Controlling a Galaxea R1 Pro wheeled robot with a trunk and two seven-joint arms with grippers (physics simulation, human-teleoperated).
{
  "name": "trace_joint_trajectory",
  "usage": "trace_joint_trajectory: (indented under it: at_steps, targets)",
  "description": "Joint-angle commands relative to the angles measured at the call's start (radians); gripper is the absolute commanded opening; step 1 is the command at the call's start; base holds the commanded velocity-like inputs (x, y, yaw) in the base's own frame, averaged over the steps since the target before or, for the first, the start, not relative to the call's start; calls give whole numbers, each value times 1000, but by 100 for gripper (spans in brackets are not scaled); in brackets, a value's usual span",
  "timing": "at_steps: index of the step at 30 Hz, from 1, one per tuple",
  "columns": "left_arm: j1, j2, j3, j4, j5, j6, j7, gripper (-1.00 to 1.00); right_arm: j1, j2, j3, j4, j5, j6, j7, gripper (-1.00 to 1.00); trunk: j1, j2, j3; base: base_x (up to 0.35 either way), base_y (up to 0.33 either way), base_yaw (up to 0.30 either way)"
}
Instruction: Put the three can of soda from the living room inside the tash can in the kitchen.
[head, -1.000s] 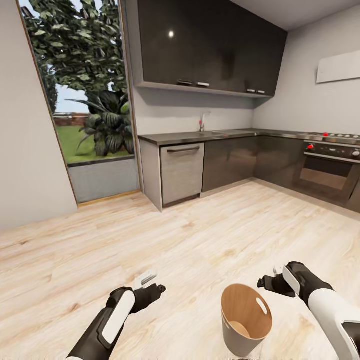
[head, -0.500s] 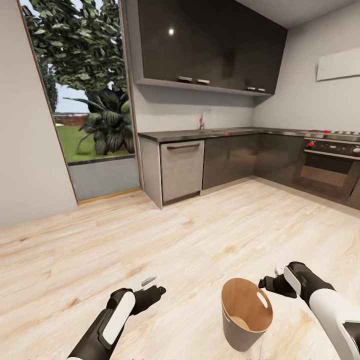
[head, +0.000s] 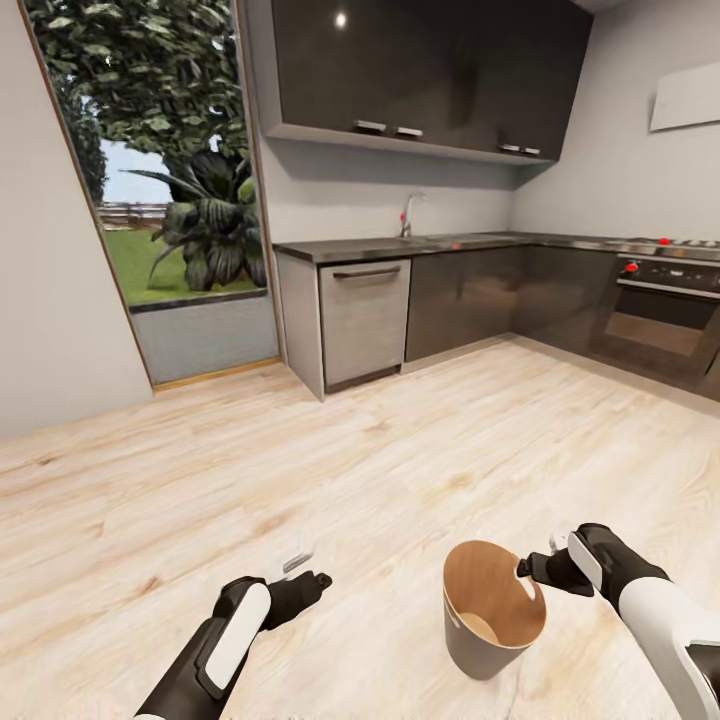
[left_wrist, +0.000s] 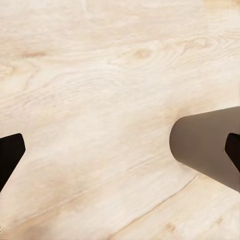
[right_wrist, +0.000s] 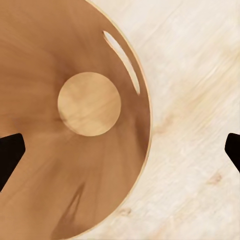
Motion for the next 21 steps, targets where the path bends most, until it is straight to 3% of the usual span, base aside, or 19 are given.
trace_joint_trajectory:
  at_steps: [1,21]
  targets:
    - [0,0,0,0,0,0,0,100,0,0,0,0,0,0,0,100,0,0,-4,0,0,0]
    - [0,0,0,0,0,0,0,100,-7,-13,0,0,0,17,3,100,9,-5,-81,0,0,0]
